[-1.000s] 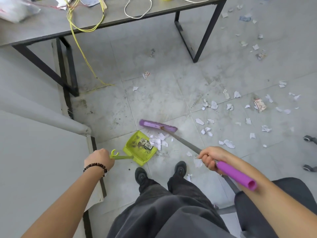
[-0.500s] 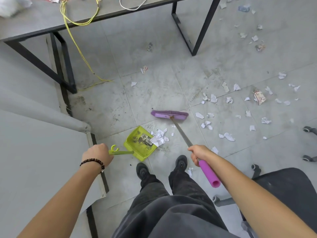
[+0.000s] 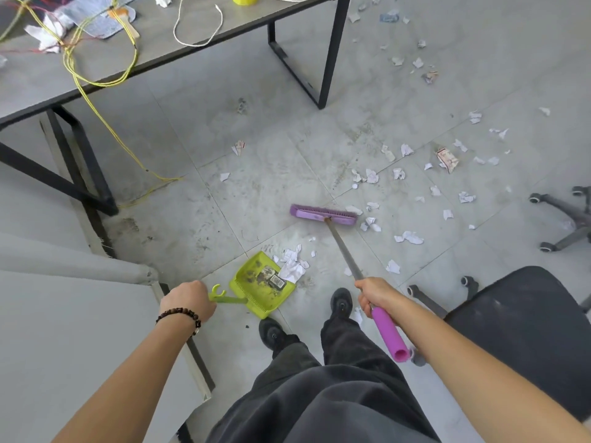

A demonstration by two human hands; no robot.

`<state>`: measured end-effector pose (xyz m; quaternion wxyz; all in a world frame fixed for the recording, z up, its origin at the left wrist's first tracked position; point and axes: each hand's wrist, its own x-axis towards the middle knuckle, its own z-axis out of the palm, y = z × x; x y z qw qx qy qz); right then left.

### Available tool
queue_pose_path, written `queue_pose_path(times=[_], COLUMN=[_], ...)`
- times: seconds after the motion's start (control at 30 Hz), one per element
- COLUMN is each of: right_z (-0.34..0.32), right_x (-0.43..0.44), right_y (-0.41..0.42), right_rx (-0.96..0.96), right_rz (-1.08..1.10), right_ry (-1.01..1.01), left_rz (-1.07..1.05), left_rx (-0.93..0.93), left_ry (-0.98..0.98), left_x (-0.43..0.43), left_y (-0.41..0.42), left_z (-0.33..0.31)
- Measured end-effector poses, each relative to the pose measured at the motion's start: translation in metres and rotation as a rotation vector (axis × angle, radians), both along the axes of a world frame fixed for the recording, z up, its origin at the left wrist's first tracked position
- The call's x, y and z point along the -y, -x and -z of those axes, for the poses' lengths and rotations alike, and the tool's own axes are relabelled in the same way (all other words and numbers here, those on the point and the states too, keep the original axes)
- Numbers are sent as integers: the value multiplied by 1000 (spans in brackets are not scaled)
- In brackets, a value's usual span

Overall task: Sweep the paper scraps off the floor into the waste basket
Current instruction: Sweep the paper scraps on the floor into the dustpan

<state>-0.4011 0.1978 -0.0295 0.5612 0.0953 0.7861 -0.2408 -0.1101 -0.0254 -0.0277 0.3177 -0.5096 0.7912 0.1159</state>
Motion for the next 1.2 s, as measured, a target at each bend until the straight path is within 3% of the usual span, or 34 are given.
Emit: queue_pose_path(times=[0.27,0.47,0.57,0.73,0.9,1.2], right_z=[-32,-64,-73,-75,-55,-10], right_x=[-6,-13,-17,-22,-21,-40], right_y=[-52,4,22,23,28,22], right_rx=[269,572,643,587,330,112], right_rz=[-27,390,435,258,-40,-182], right_ry=[-14,114,159,135,114,187], left_rz=[-46,-45,-70,-142,-285,-486], left_rx=[-31,-23,-16,-4,-8,-20], left_ry=[31,31,33,27,3,-44], left_x=[-6,-22,-32,-59,-96,-149], left_y=[-4,-4,-7,-11,-16,-25], left_z=[6,4,-2,-19,-31,-27])
